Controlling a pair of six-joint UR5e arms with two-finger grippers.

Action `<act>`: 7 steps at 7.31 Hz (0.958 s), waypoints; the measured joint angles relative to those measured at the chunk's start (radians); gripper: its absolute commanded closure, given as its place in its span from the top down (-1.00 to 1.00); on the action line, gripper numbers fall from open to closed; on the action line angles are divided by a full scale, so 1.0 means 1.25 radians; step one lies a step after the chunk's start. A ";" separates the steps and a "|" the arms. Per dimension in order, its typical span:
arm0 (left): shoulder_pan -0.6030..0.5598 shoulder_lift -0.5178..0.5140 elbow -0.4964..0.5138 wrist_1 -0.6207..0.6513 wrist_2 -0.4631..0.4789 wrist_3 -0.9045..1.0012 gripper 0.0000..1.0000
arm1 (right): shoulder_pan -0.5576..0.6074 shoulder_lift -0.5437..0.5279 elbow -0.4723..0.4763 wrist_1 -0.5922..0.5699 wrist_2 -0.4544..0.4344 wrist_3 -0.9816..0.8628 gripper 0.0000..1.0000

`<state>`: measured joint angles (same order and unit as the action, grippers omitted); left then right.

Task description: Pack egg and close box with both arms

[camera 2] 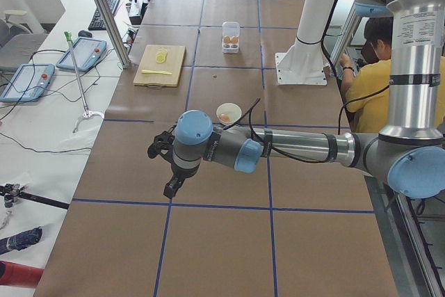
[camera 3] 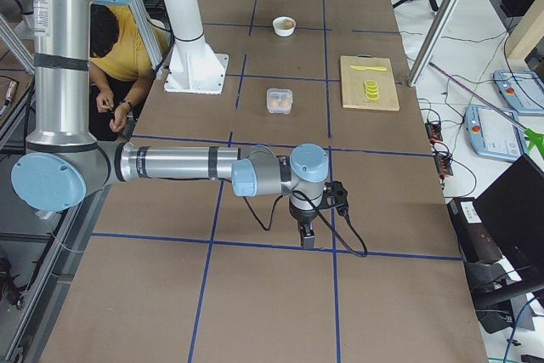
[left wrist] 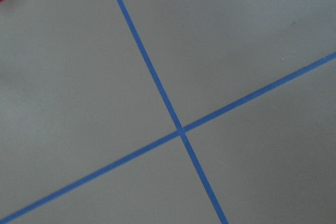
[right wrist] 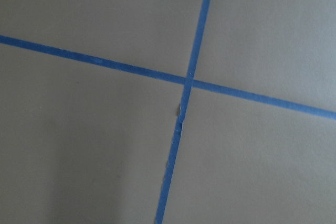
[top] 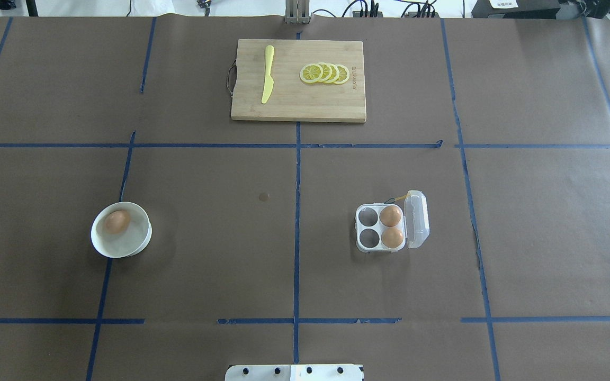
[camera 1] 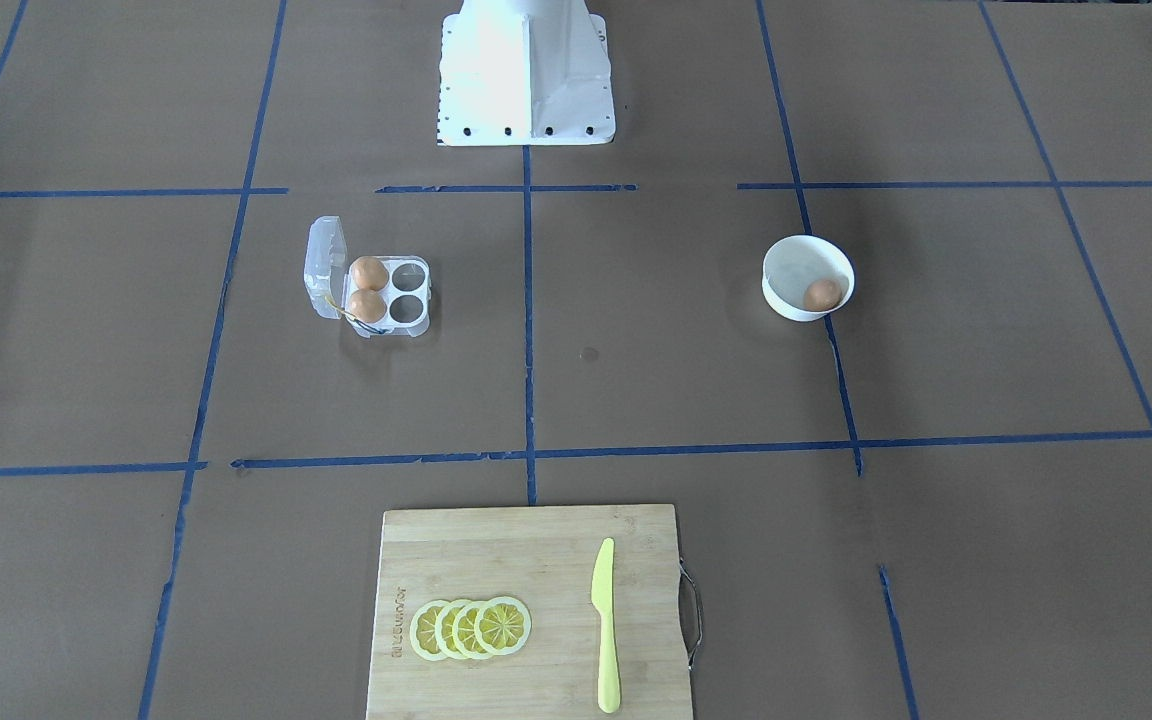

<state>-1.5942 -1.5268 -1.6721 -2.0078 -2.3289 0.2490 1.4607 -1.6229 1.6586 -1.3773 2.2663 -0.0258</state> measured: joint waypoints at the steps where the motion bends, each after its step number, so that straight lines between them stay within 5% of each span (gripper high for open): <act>1: 0.005 -0.016 0.024 -0.112 0.000 0.000 1.00 | -0.011 0.012 -0.001 0.017 0.000 0.004 1.00; 5: 0.046 -0.074 0.072 -0.283 -0.108 -0.017 1.00 | -0.019 0.021 -0.001 0.043 0.002 0.009 1.00; 7: 0.145 -0.080 0.031 -0.353 -0.114 -0.179 1.00 | -0.019 0.021 0.000 0.049 0.003 0.010 1.00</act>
<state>-1.4126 -1.6262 -1.6339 -2.4490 -2.4718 0.0257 1.4370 -1.5971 1.6590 -1.3157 2.2698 -0.0138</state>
